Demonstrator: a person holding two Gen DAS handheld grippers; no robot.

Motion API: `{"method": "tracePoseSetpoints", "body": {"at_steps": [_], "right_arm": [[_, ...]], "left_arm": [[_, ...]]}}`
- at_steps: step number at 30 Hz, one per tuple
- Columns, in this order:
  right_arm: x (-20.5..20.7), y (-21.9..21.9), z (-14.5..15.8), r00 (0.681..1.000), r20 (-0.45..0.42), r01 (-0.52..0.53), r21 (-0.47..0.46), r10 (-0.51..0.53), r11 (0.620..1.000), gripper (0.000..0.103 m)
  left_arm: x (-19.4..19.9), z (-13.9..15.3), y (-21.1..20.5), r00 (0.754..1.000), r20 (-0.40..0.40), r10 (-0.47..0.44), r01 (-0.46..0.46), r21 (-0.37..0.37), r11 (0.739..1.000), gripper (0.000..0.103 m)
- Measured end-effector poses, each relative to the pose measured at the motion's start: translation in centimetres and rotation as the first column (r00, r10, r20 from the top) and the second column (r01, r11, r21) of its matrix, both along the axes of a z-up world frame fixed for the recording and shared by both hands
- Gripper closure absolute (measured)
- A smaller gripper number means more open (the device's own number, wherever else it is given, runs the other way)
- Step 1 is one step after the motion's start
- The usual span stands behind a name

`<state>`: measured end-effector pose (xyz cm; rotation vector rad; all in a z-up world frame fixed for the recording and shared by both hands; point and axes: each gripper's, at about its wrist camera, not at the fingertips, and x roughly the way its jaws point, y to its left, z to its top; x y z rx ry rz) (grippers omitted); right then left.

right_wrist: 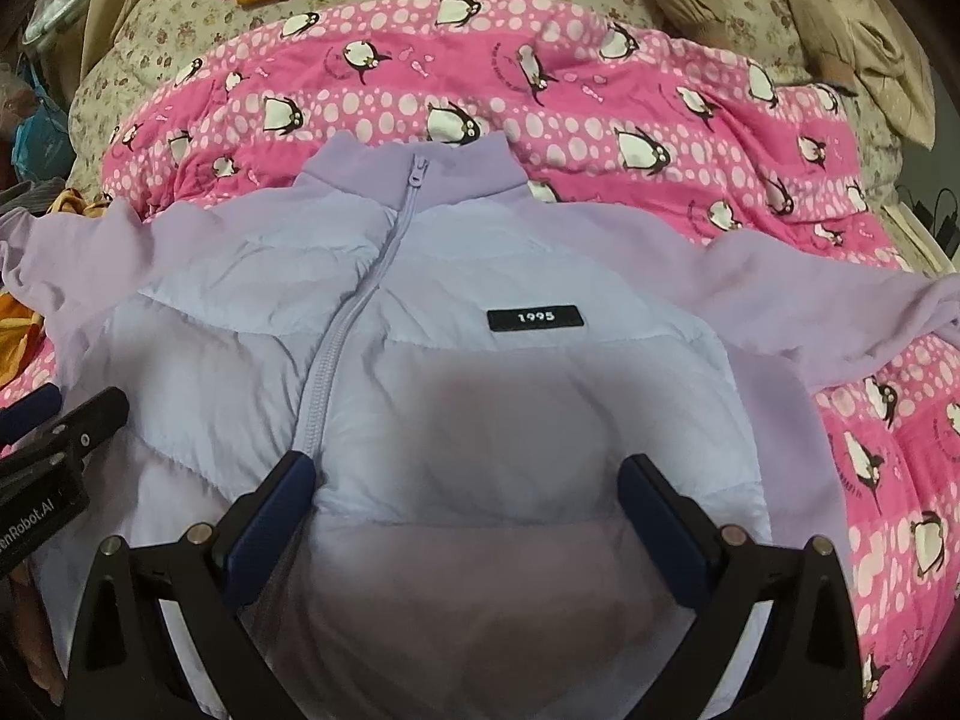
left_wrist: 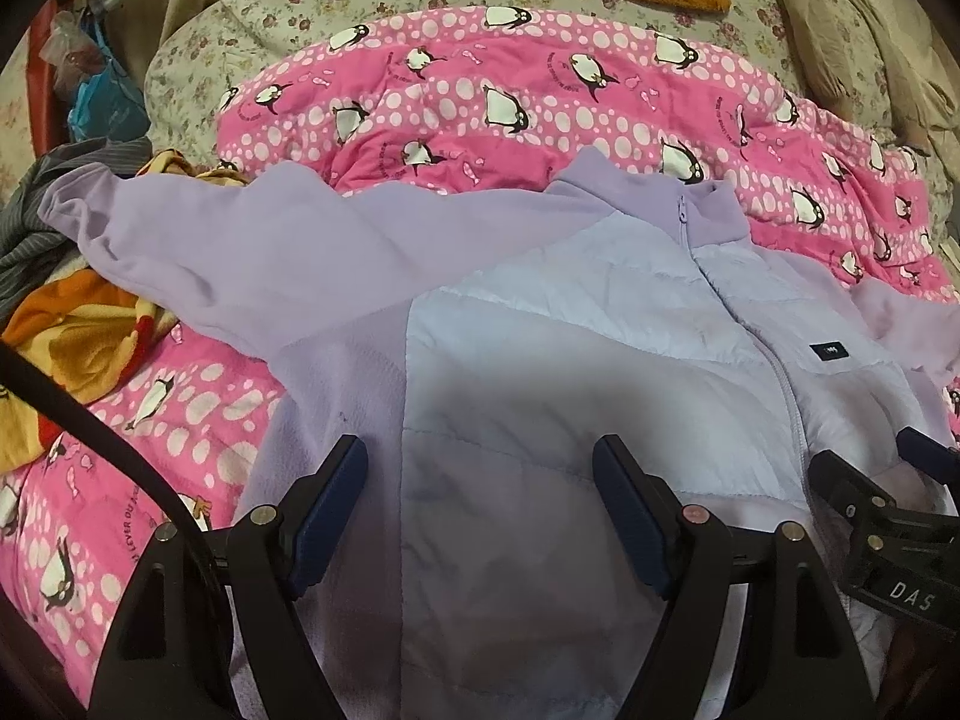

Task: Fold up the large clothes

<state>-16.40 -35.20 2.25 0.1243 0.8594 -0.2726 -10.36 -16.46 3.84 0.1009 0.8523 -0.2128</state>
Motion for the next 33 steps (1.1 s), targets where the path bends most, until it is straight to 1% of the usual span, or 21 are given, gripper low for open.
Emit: {"method": "tracePoseSetpoints", "body": {"at_steps": [6, 8, 10, 12, 16, 19, 22, 23, 24, 26, 28, 30, 32, 33], "right_arm": [[0.4, -0.2, -0.2, 1.0, -0.009, 0.015, 0.015, -0.015, 1.0, 0.001], [0.4, -0.2, -0.2, 1.0, -0.011, 0.015, 0.014, -0.015, 1.0, 0.001], [0.4, -0.2, -0.2, 1.0, -0.012, 0.011, 0.014, -0.01, 1.0, 0.0], [0.5, -0.1, -0.1, 1.0, -0.015, 0.004, 0.014, -0.003, 1.0, 0.0], [0.6, -0.1, -0.1, 1.0, -0.02, -0.008, 0.027, 0.009, 1.0, 0.0], [0.6, -0.1, -0.1, 1.0, -0.023, -0.017, 0.037, 0.018, 0.999, 0.0], [0.4, -0.1, -0.1, 0.999, -0.022, -0.025, 0.05, 0.027, 0.998, 0.0], [0.4, -0.1, -0.1, 0.999, -0.022, -0.026, 0.052, 0.027, 0.998, 0.0], [0.4, -0.2, -0.1, 0.999, -0.024, -0.027, 0.055, 0.028, 0.998, 0.0], [0.4, -0.2, -0.3, 0.999, -0.028, -0.028, 0.058, 0.03, 0.998, 0.0], [0.5, -0.3, -0.4, 0.999, -0.035, -0.028, 0.061, 0.03, 0.998, 0.0], [0.6, -0.3, -0.5, 0.999, -0.035, -0.029, 0.06, 0.031, 0.998, 0.0], [0.6, -0.3, -0.6, 0.999, -0.036, -0.03, 0.061, 0.032, 0.998, 0.0], [0.7, -0.3, -0.6, 0.999, -0.037, -0.031, 0.063, 0.034, 0.998, 0.0]], "left_arm": [[0.2, 0.0, 0.1, 1.0, -0.006, -0.003, 0.003, -0.007, 1.0, 0.053], [0.5, 0.4, 0.4, 1.0, -0.024, -0.008, 0.008, -0.025, 1.0, 0.053], [1.0, 1.4, 1.4, 0.999, -0.041, 0.001, -0.004, -0.06, 0.998, 0.053], [1.6, 2.7, 3.0, 0.999, -0.025, 0.042, -0.043, -0.08, 0.996, 0.053], [4.1, 4.9, 7.5, 0.984, 0.0, 0.179, -0.179, -0.053, 0.982, 0.053], [7.0, 5.8, 12.0, 0.955, -0.009, 0.297, -0.297, -0.048, 0.954, 0.053], [10.2, 6.1, 16.4, 0.913, -0.013, 0.407, -0.407, -0.033, 0.913, 0.053], [11.4, 6.4, 18.0, 0.89, -0.005, 0.456, -0.456, -0.024, 0.89, 0.053], [12.0, 6.5, 19.0, 0.875, 0.007, 0.484, -0.484, -0.023, 0.875, 0.053], [13.8, 6.8, 21.9, 0.833, 0.031, 0.552, -0.551, -0.025, 0.834, 0.053], [15.3, 6.6, 24.3, 0.798, 0.023, 0.603, -0.602, -0.038, 0.798, 0.053], [16.9, 6.1, 26.8, 0.753, 0.012, 0.658, -0.657, -0.055, 0.752, 0.053], [18.1, 5.5, 28.6, 0.719, 0.007, 0.695, -0.693, -0.071, 0.717, 0.053], [18.6, 5.3, 29.5, 0.704, 0.008, 0.71, -0.707, -0.09, 0.702, 0.055]]}}
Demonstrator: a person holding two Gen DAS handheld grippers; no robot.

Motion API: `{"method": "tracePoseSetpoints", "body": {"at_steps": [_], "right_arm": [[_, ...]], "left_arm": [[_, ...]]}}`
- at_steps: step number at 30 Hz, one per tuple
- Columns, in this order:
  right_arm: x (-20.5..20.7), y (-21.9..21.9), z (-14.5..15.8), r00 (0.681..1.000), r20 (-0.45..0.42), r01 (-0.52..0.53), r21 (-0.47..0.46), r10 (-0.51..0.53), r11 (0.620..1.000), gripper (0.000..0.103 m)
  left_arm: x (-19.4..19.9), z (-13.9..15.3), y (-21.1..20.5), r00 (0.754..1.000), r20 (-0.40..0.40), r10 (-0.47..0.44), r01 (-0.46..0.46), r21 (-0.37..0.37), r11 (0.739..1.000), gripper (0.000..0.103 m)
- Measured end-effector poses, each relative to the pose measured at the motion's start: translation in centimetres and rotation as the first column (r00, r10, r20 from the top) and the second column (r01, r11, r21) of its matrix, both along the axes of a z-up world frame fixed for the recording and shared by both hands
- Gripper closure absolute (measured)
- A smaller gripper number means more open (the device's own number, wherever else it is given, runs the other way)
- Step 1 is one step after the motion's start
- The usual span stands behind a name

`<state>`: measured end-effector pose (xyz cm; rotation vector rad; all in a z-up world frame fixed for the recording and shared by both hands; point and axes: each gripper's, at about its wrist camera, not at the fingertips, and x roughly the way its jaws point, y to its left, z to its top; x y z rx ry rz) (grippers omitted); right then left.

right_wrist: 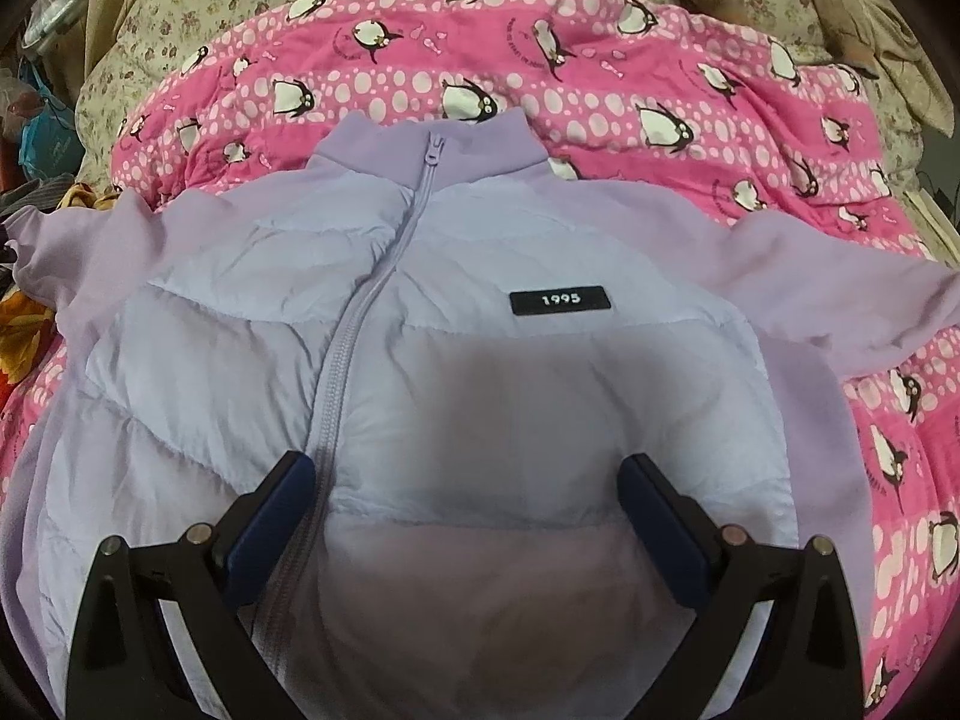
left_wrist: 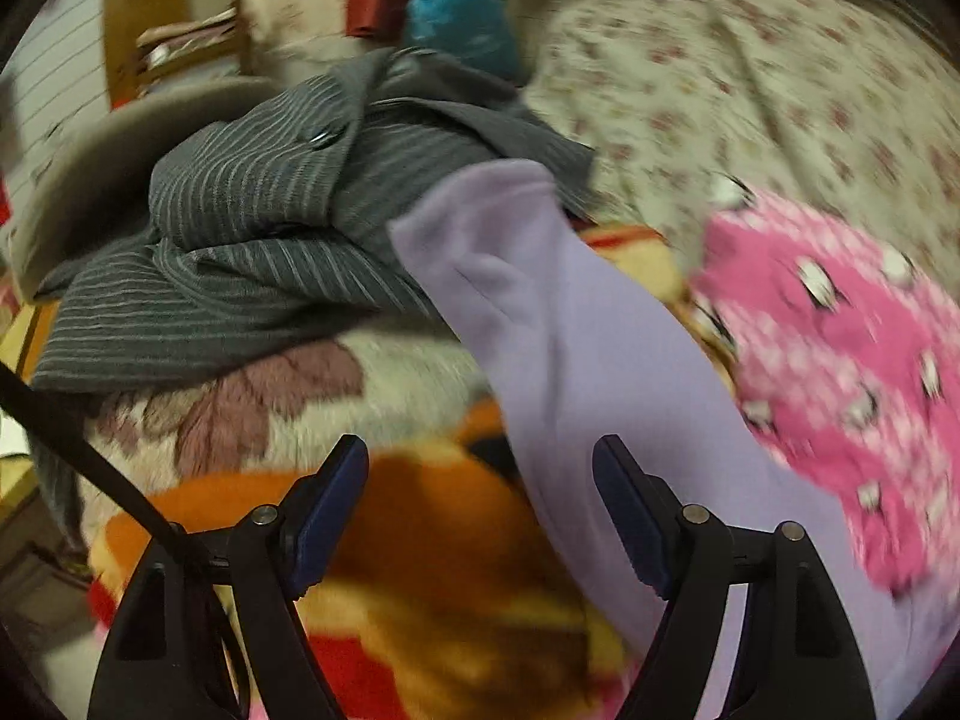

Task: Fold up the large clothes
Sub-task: 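Grasp the sleeve cuff with the left tool and lift it across the jacket body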

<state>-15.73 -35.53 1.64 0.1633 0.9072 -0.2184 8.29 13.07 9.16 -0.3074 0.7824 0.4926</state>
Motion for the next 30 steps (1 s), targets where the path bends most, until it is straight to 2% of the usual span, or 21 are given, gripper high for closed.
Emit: {"method": "tracePoseSetpoints", "body": {"at_steps": [2, 3, 4, 6, 8, 12, 15, 17, 19, 21, 23, 25, 27, 30], "right_arm": [[0.1, -0.1, -0.1, 1.0, 0.0, -0.003, 0.004, 0.003, 1.0, 0.0], [0.1, -0.1, -0.1, 1.0, 0.001, -0.002, 0.007, 0.002, 1.0, 0.0], [0.1, -0.2, -0.1, 1.0, 0.002, -0.002, 0.009, 0.002, 1.0, 0.0], [0.2, -0.2, -0.2, 1.0, 0.004, -0.003, 0.008, 0.003, 1.0, 0.0], [0.2, -0.2, -0.2, 1.0, 0.005, -0.004, 0.005, 0.004, 1.0, 0.0], [0.3, -0.2, -0.2, 1.0, 0.008, -0.006, 0.005, 0.006, 1.0, 0.0], [0.2, -0.2, -0.2, 1.0, 0.008, -0.006, 0.007, 0.006, 1.0, 0.0], [0.2, -0.2, -0.2, 1.0, 0.009, -0.006, 0.01, 0.006, 1.0, 0.0], [0.2, -0.3, -0.2, 1.0, 0.01, -0.006, 0.016, 0.006, 1.0, 0.0], [0.3, -0.3, -0.1, 1.0, 0.01, -0.004, 0.021, 0.004, 1.0, 0.0], [0.2, -0.4, 0.0, 1.0, 0.009, 0.0, 0.024, 0.0, 1.0, 0.0], [0.1, -0.5, 0.2, 1.0, 0.011, 0.005, 0.035, -0.005, 0.999, 0.0], [-0.2, -0.8, 0.5, 1.0, 0.019, 0.013, 0.052, -0.014, 0.999, 0.0], [-0.6, -1.7, 0.8, 0.999, 0.033, 0.036, 0.079, -0.039, 0.996, 0.0]], "left_arm": [[1.0, -0.3, 1.5, 0.999, 0.038, 0.036, -0.035, -0.032, 0.999, 0.058], [1.5, -0.5, 2.1, 0.998, 0.053, 0.042, -0.039, -0.055, 0.998, 0.068], [1.9, -0.7, 2.5, 0.998, 0.06, 0.037, -0.032, -0.078, 0.996, 0.084], [3.1, -1.2, 3.0, 0.999, 0.05, -0.001, 0.008, -0.146, 0.989, 0.103], [3.3, -1.0, 2.8, 0.998, 0.056, -0.025, 0.033, -0.136, 0.99, 0.103], [1.2, 1.2, 0.2, 0.984, 0.144, -0.103, 0.117, -0.092, 0.989, 0.103], [-0.4, 3.1, -1.9, 0.967, 0.189, -0.173, 0.194, -0.1, 0.976, 0.103], [-1.9, 4.5, -4.2, 0.947, 0.215, -0.24, 0.265, -0.095, 0.96, 0.103], [-3.3, 6.0, -7.1, 0.912, 0.247, -0.327, 0.359, -0.1, 0.928, 0.103], [-4.9, 7.0, -10.6, 0.869, 0.268, -0.416, 0.454, -0.096, 0.886, 0.103], [-6.8, 7.6, -14.4, 0.817, 0.281, -0.504, 0.546, -0.099, 0.832, 0.103], [-8.6, 7.2, -19.1, 0.75, 0.275, -0.601, 0.647, -0.118, 0.753, 0.103], [-10.1, 6.4, -22.9, 0.696, 0.266, -0.667, 0.713, -0.143, 0.687, 0.103], [-12.0, 3.6, -28.7, 0.618, 0.225, -0.754, 0.786, -0.194, 0.586, 0.103]]}}
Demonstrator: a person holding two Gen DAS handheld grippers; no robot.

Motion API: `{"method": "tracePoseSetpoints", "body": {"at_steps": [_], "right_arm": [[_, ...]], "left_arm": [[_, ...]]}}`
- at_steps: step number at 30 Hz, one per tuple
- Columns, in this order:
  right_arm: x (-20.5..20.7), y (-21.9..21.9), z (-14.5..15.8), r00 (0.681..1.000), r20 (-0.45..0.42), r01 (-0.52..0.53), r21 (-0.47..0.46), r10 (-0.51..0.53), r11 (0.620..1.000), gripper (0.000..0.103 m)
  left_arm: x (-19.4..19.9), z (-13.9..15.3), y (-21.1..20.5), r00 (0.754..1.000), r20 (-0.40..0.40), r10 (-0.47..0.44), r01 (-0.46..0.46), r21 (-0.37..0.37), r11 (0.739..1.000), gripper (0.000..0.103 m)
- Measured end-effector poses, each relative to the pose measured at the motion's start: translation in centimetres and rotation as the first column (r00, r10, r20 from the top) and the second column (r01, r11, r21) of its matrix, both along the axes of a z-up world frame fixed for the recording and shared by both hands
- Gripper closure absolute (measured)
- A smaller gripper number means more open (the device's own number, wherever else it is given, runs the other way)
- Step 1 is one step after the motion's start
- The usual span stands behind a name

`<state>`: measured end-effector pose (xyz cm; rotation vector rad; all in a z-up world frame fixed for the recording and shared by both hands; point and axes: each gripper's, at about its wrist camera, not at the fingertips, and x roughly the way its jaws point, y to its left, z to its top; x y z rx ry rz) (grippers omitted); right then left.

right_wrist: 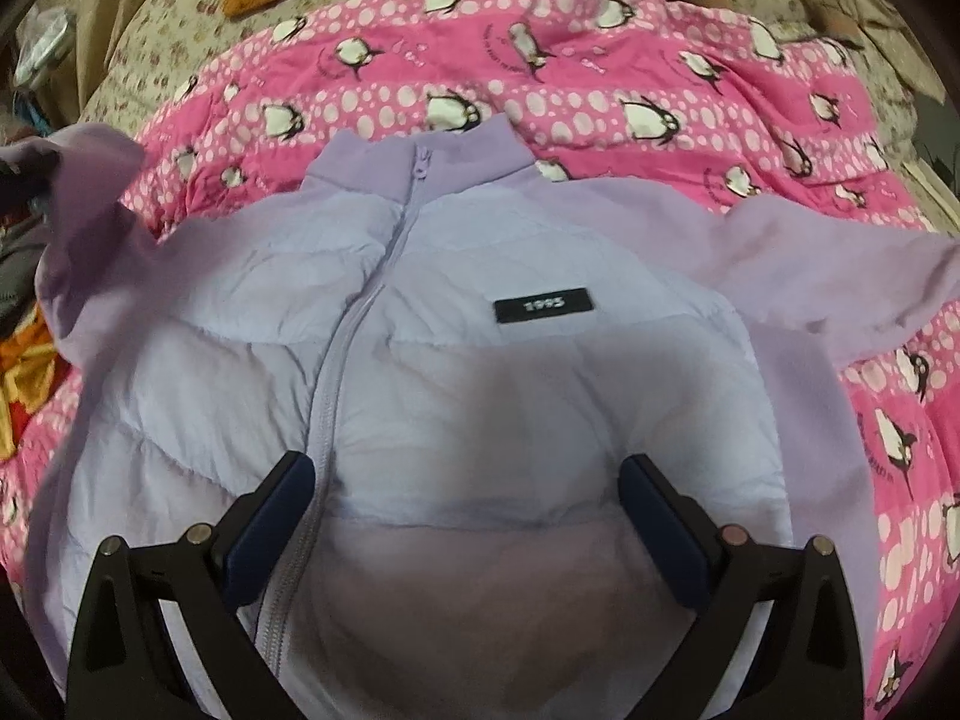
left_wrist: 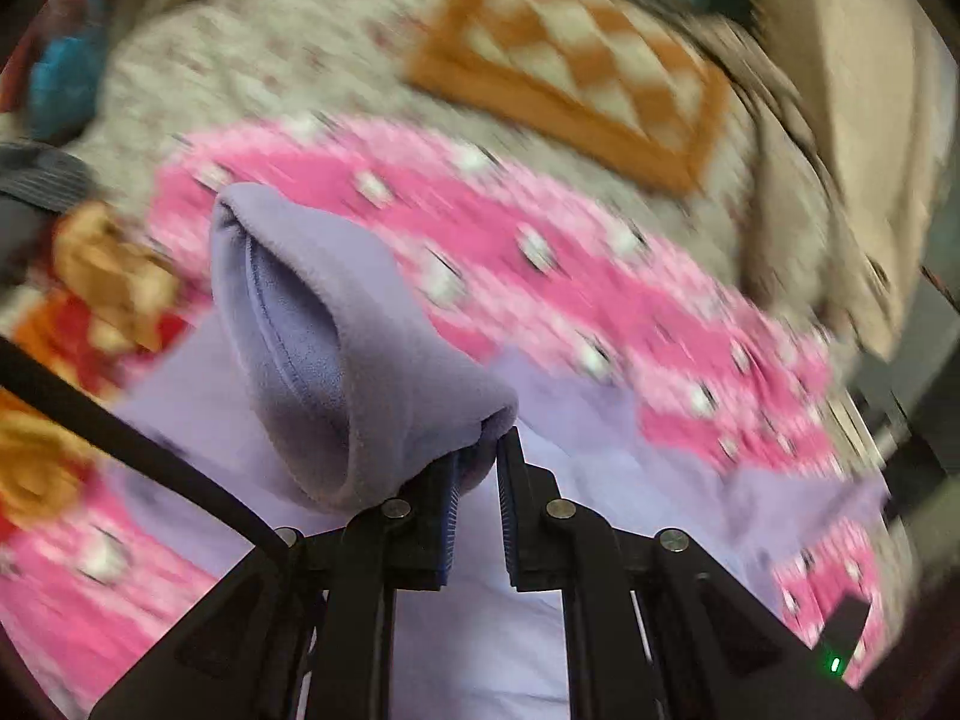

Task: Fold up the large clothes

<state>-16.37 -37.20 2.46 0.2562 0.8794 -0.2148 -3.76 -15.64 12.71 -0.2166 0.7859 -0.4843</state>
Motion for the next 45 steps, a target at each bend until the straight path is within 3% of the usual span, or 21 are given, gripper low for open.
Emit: {"method": "tracePoseSetpoints", "body": {"at_steps": [3, 5, 7, 9, 11, 13, 16, 18, 20, 23, 25, 26, 27, 28, 29, 31, 34, 37, 42, 45], "right_arm": [[-0.4, -1.0, 0.2, 1.0, 0.011, 0.028, 0.027, -0.028, 0.999, 0.0], [-0.6, -1.6, 0.2, 0.999, 0.014, 0.039, 0.04, -0.04, 0.998, 0.0], [-0.7, -2.0, 0.3, 0.999, 0.009, 0.052, 0.043, -0.052, 0.998, 0.0], [-0.9, -2.3, 0.3, 0.998, 0.009, 0.058, 0.047, -0.058, 0.997, 0.0], [-1.0, -2.5, 0.4, 0.998, 0.013, 0.064, 0.058, -0.065, 0.996, 0.0], [-0.8, -2.5, 0.5, 0.998, 0.016, 0.061, 0.079, -0.063, 0.995, 0.0], [0.0, -2.1, 1.2, 0.998, 0.037, 0.037, 0.116, -0.041, 0.993, 0.0], [0.9, -1.6, 1.6, 0.999, 0.044, 0.01, 0.121, -0.015, 0.993, 0.0], [2.3, -1.3, 1.8, 0.999, 0.046, 0.0, 0.121, -0.005, 0.993, 0.0], [4.9, -1.7, 1.6, 0.999, 0.034, 0.011, 0.13, -0.016, 0.991, 0.0], [6.7, -1.9, 0.9, 1.0, 0.028, 0.006, 0.166, -0.011, 0.986, 0.01], [7.9, -1.9, 0.1, 1.0, 0.011, -0.005, 0.197, 0.003, 0.98, 0.029], [8.7, -1.9, -0.4, 1.0, -0.003, -0.019, 0.228, 0.02, 0.974, 0.06], [9.5, -1.8, -0.8, 0.999, -0.003, -0.045, 0.279, 0.048, 0.959, 0.072], [9.8, -1.6, -0.6, 0.998, 0.004, -0.062, 0.307, 0.063, 0.95, 0.075], [9.1, -1.1, 1.4, 0.994, 0.067, -0.096, 0.256, 0.081, 0.962, 0.088], [6.6, -1.4, 5.4, 0.979, 0.185, -0.109, 0.147, 0.081, 0.983, 0.091], [5.3, -3.3, 6.6, 0.983, 0.183, -0.027, 0.063, 0.015, 0.998, 0.091], [5.1, -6.5, 3.7, 0.994, 0.07, 0.08, -0.023, -0.079, 0.997, 0.091], [4.8, -7.4, 2.7, 0.993, 0.045, 0.116, -0.113, -0.112, 0.987, 0.091]], "left_arm": [[-0.8, -3.6, -3.7, 0.993, -0.091, -0.076, 0.079, 0.026, 0.997, 0.103], [-1.1, -6.2, -5.6, 0.975, -0.175, -0.134, 0.141, 0.031, 0.989, 0.103], [-1.3, -7.9, -6.5, 0.942, -0.262, -0.21, 0.22, 0.01, 0.976, 0.098], [-2.4, -7.4, -5.9, 0.932, -0.273, -0.239, 0.251, 0.01, 0.968, 0.097], [-3.8, -4.9, -4.1, 0.951, -0.21, -0.228, 0.245, 0.06, 0.968, 0.094], [-4.5, -2.9, -2.1, 0.974, -0.132, -0.183, 0.197, 0.1, 0.975, 0.087], [-4.4, -1.4, 2.1, 0.999, -0.039, -0.004, 0.011, 0.18, 0.984, 0.083], [-3.7, -1.9, 4.9, 0.993, -0.002, 0.117, -0.113, 0.215, 0.97, 0.083], [-2.6, -3.2, 7.3, 0.979, -0.021, 0.204, -0.192, 0.251, 0.949, 0.083], [-1.4, -4.7, 10.1, 0.958, -0.065, 0.278, -0.26, 0.202, 0.944, 0.083], [-0.8, -4.9, 10.9, 0.947, -0.076, 0.314, -0.294, 0.196, 0.935, 0.083], [-0.5, -5.0, 10.9, 0.943, -0.08, 0.323, -0.304, 0.186, 0.934, 0.083], [-0.5, -4.9, 11.5, 0.939, -0.086, 0.332, -0.317, 0.156, 0.936, 0.083], [-0.5, -4.8, 11.9, 0.937, -0.088, 0.338, -0.325, 0.13, 0.937, 0.083], [-0.6, -4.5, 12.5, 0.935, -0.084, 0.346, -0.338, 0.094, 0.936, 0.083], [-1.3, -3.9, 13.0, 0.928, -0.064, 0.366, -0.363, 0.05, 0.93, 0.083], [-1.8, -2.9, 13.8, 0.919, -0.03, 0.392, -0.393, -0.02, 0.919, 0.083], [-1.7, -2.9, 13.1, 0.925, -0.023, 0.38, -0.381, -0.021, 0.924, 0.083], [-0.5, -4.3, 9.2, 0.959, -0.045, 0.28, -0.276, 0.078, 0.958, 0.083], [0.4, -6.4, 6.4, 0.969, -0.106, 0.224, -0.198, 0.212, 0.957, 0.083]]}}
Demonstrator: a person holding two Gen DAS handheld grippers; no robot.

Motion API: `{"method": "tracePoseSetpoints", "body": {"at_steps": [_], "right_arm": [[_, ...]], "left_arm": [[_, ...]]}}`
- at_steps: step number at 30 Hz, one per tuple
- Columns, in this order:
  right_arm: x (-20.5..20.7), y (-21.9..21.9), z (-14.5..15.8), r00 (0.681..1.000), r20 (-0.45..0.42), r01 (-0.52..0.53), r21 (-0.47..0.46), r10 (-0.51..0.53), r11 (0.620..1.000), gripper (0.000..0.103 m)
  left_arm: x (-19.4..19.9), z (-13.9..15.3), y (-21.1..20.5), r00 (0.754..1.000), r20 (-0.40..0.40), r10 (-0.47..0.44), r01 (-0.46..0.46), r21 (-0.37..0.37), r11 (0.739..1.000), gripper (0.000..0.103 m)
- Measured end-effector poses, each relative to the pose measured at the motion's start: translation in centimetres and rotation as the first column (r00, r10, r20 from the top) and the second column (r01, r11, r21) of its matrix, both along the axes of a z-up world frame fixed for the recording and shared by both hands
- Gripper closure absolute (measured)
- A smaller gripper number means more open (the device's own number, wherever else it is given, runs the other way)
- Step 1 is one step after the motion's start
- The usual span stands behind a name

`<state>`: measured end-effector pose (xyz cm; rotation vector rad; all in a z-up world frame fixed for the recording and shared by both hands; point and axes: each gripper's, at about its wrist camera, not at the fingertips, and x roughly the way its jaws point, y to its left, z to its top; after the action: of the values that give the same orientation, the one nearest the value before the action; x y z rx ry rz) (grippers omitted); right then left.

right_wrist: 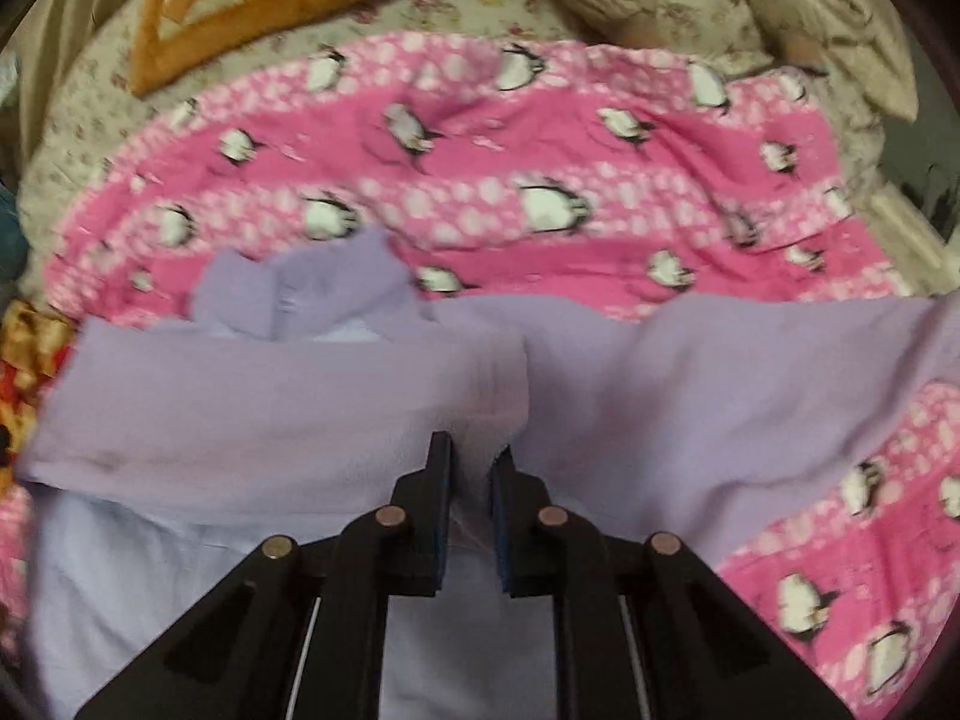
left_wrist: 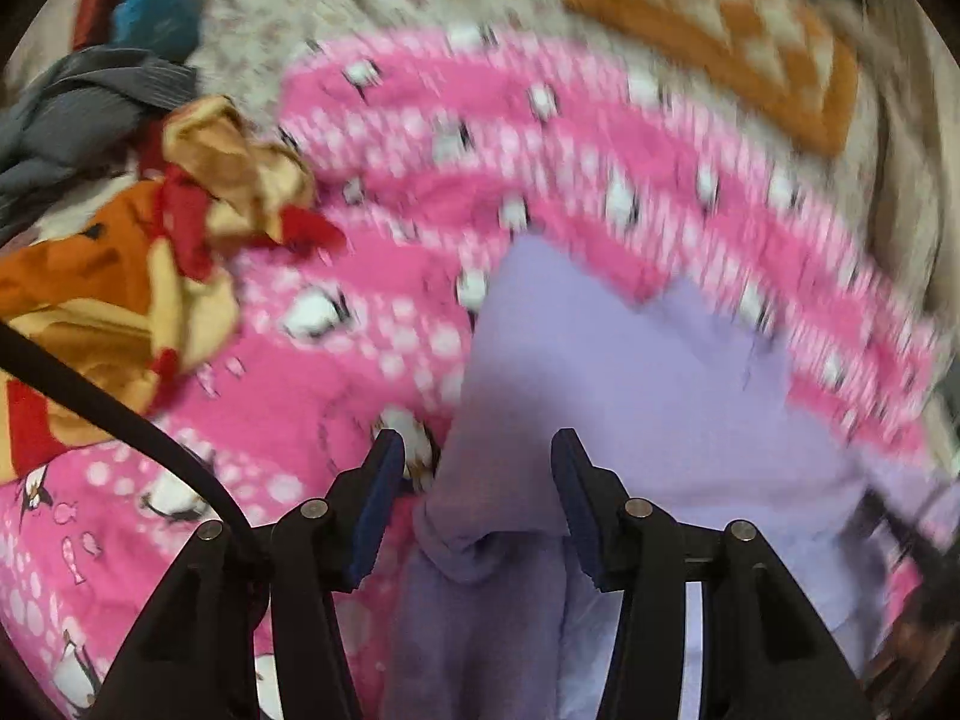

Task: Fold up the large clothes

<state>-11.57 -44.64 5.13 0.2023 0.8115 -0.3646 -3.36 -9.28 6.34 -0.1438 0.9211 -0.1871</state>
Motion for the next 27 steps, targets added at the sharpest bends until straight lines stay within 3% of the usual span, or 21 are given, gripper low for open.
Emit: {"method": "tracePoseSetpoints", "body": {"at_steps": [2, 4, 6, 8, 11, 14, 18, 22, 27], "right_arm": [[0.0, -0.7, -0.4, 0.999, -0.034, -0.003, -0.008, 0.003, 1.0, 0.088], [-0.5, -1.8, -0.3, 0.997, -0.071, 0.002, 0.051, 0.001, 0.999, 0.077], [-1.8, -3.1, 0.6, 0.998, -0.045, 0.045, 0.105, -0.04, 0.993, 0.062], [-3.2, -3.9, 1.8, 0.996, 0.012, 0.087, 0.11, -0.089, 0.99, 0.061], [-2.8, -3.4, 2.2, 0.998, 0.042, 0.035, 0.122, -0.04, 0.992, 0.061], [-0.9, -2.5, 0.3, 0.999, 0.01, -0.043, 0.157, 0.042, 0.987, 0.061], [0.9, -1.9, -3.1, 0.994, -0.097, -0.039, 0.087, 0.047, 0.995, 0.063], [0.7, -1.1, -2.1, 0.992, -0.117, -0.044, 0.022, 0.046, 0.999, 0.063], [-1.0, -0.2, 0.1, 0.995, -0.074, -0.064, 0.048, 0.067, 0.997, 0.062]], "left_arm": [[0.2, -1.3, -0.8, 0.999, -0.046, -0.007, 0.01, 0.057, 0.998, 0.083], [0.1, -1.7, -0.9, 0.999, -0.053, -0.007, 0.01, 0.063, 0.998, 0.083], [0.0, -1.3, -0.7, 0.999, -0.043, -0.003, 0.005, 0.06, 0.998, 0.083], [-0.1, -1.2, -0.8, 0.999, -0.038, 0.002, 0.0, 0.058, 0.998, 0.083], [-0.1, -1.7, -1.1, 0.999, -0.041, -0.002, 0.005, 0.086, 0.996, 0.083], [-0.1, -1.8, -1.4, 1.0, -0.031, -0.001, 0.004, 0.104, 0.995, 0.083], [-0.2, -1.9, -1.7, 1.0, -0.025, -0.005, 0.008, 0.121, 0.993, 0.082], [-0.2, -1.8, -1.9, 1.0, -0.019, -0.003, 0.006, 0.14, 0.99, 0.082], [-0.4, -1.4, -2.0, 1.0, -0.005, -0.01, 0.011, 0.15, 0.989, 0.082]]}}
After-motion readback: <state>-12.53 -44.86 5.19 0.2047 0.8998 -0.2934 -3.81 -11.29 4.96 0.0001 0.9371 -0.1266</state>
